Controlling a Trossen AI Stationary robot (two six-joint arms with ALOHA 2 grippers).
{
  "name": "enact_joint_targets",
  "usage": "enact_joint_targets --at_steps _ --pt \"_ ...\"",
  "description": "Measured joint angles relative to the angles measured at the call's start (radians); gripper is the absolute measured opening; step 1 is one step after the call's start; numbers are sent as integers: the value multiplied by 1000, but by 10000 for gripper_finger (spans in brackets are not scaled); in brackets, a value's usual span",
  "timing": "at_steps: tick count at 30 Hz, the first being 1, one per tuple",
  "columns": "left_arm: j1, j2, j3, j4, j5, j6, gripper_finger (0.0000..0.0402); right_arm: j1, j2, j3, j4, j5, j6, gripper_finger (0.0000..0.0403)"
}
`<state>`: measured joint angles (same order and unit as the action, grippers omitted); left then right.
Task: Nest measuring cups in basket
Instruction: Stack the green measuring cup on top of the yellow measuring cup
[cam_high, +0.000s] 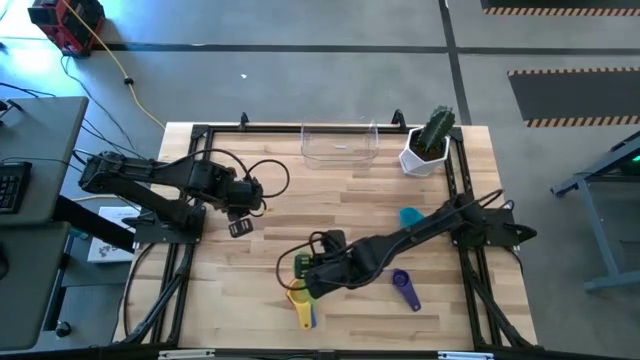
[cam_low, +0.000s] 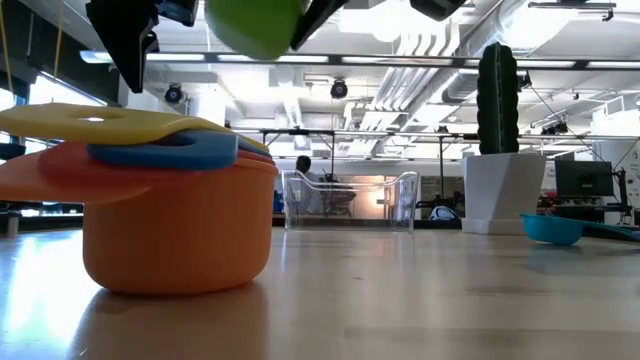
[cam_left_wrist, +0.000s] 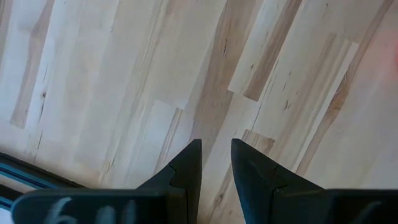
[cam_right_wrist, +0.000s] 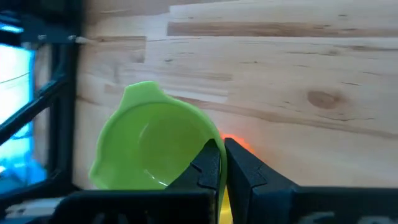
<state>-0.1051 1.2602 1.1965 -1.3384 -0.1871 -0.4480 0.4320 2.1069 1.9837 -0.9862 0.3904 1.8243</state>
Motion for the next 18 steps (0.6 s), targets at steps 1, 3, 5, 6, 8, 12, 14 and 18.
enact_joint_targets --at_steps 1,3,5,6,8,12,14,18 --pt "0 0 0 0 0 0 78 0 21 26 -25 -4 12 0" --pt "0 0 0 0 0 0 78 2 62 73 -38 -25 19 0" --pt "0 0 0 -1 0 0 78 3 107 119 -52 -56 19 0" --pt "0 0 0 0 0 0 78 3 131 141 -51 -71 18 0" --pt "0 0 0 -1 0 0 78 4 175 186 -57 -87 15 0" --pt "0 0 0 -1 0 0 78 10 250 278 -99 -102 26 0" --pt "0 0 0 0 0 0 78 15 280 321 -130 -107 41 0" --pt "0 0 0 0 0 0 78 33 315 359 -176 -116 85 0"
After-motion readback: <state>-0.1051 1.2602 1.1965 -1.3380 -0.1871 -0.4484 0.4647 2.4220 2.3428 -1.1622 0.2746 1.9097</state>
